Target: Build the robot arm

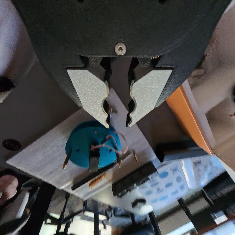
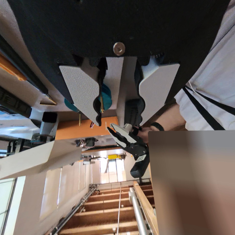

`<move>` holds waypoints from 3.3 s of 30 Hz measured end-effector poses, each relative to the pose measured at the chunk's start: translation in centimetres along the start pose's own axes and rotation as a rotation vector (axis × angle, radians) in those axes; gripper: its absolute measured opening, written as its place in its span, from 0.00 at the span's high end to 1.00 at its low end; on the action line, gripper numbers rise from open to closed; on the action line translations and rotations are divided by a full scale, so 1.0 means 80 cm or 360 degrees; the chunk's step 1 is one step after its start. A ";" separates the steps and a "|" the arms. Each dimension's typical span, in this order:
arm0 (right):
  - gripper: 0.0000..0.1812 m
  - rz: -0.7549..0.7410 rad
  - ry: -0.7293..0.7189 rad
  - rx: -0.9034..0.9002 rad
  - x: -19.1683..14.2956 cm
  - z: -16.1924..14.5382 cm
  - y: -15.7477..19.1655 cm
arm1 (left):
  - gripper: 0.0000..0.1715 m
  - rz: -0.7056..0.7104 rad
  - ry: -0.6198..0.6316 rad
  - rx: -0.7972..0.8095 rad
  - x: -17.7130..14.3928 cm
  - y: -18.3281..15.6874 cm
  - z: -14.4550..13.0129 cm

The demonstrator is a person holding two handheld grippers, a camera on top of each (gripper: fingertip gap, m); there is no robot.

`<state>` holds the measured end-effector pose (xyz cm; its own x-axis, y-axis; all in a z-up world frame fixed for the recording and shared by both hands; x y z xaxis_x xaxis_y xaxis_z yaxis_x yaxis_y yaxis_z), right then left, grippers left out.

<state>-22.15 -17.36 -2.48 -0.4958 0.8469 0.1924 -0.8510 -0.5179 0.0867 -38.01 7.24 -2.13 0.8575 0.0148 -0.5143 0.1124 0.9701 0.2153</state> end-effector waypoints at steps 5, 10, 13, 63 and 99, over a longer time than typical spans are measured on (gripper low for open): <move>0.79 -0.0091 0.0117 0.0066 0.015 -0.018 -0.012 | 0.90 -0.0102 0.0289 -0.0016 0.013 0.003 -0.027; 0.79 -0.0100 0.0033 0.0172 0.014 -0.024 -0.017 | 0.82 -0.0173 0.0522 0.0224 0.045 0.000 -0.023; 0.80 -0.0146 0.0066 0.0147 0.005 -0.021 -0.013 | 0.83 -0.0102 0.0519 0.0427 0.046 0.030 0.014; 0.90 0.0641 0.2381 -0.1358 0.199 -0.032 -0.233 | 1.00 -0.0735 -0.0424 -0.0908 -0.053 0.064 0.080; 0.98 -0.0007 -0.0281 0.0565 0.078 0.030 -0.082 | 0.94 -0.0942 -0.0599 -0.0259 0.064 -0.042 0.097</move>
<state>-19.21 -8.99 0.49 -0.4285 0.8314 0.3537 -0.7251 -0.5500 0.4144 -30.08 2.14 0.98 0.7941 -0.5807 -0.1791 0.5607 0.8138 -0.1528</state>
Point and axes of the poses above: each gripper's, where its closed fingertips meet, x out along the fingers, z out of its top, y = z × x across the jaws, the point moved 9 cm from there along -x, back along the fingers, and after that the axes turned 6 degrees about z, right-handed, at the moved point
